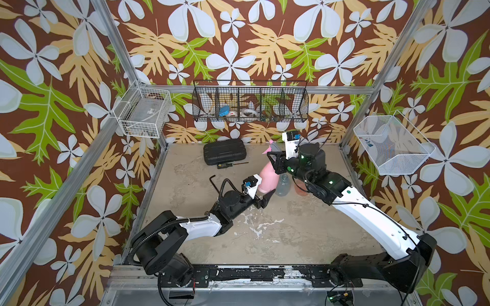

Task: Attach spray nozzles to spray bottles
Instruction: Screw the spray nozzle on the spray bottle.

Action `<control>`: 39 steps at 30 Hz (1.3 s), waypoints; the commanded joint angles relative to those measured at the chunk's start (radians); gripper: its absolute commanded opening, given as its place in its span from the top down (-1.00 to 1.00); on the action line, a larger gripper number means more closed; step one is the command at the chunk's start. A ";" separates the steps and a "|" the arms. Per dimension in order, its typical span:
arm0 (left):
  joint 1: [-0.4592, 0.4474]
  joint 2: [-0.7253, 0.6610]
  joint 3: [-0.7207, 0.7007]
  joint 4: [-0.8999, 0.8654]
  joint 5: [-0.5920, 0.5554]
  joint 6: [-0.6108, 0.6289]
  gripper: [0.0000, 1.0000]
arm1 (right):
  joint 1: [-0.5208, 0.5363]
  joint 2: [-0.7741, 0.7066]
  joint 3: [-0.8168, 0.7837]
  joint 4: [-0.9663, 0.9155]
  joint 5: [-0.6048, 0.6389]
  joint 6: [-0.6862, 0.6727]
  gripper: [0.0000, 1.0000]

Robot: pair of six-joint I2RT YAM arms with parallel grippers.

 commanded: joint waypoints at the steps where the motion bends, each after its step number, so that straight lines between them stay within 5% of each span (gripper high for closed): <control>1: -0.057 0.019 0.021 0.268 -0.271 0.202 -0.19 | 0.009 0.040 0.012 -0.188 0.102 0.162 1.00; 5: -0.107 0.061 0.032 0.326 -0.438 0.340 -0.20 | 0.051 0.097 0.089 -0.265 0.189 0.219 1.00; 10: -0.110 0.055 0.008 0.332 -0.389 0.299 -0.21 | 0.068 0.119 0.157 -0.328 0.226 0.204 1.00; 12: -0.103 0.040 -0.014 0.318 -0.309 0.258 -0.21 | 0.066 0.106 0.191 -0.335 0.190 0.131 0.68; 15: -0.059 0.016 -0.052 0.317 -0.173 0.131 -0.21 | 0.064 0.054 0.221 -0.308 0.042 -0.053 -0.09; 18: 0.003 0.000 -0.098 0.379 -0.043 -0.017 -0.21 | 0.060 -0.021 0.216 -0.295 -0.074 -0.179 -0.30; 22: 0.055 -0.007 -0.119 0.427 0.134 -0.120 -0.22 | 0.005 -0.141 0.100 -0.199 -0.269 -0.263 -0.20; 27: 0.069 -0.010 -0.137 0.493 0.320 -0.187 -0.24 | -0.057 -0.173 0.031 -0.137 -0.452 -0.283 0.28; 33: 0.075 0.020 -0.122 0.574 0.470 -0.321 -0.23 | -0.057 -0.154 0.057 -0.125 -0.505 -0.303 0.20; 39: 0.075 0.024 -0.105 0.552 0.503 -0.336 -0.22 | -0.057 -0.152 0.079 -0.131 -0.553 -0.309 0.08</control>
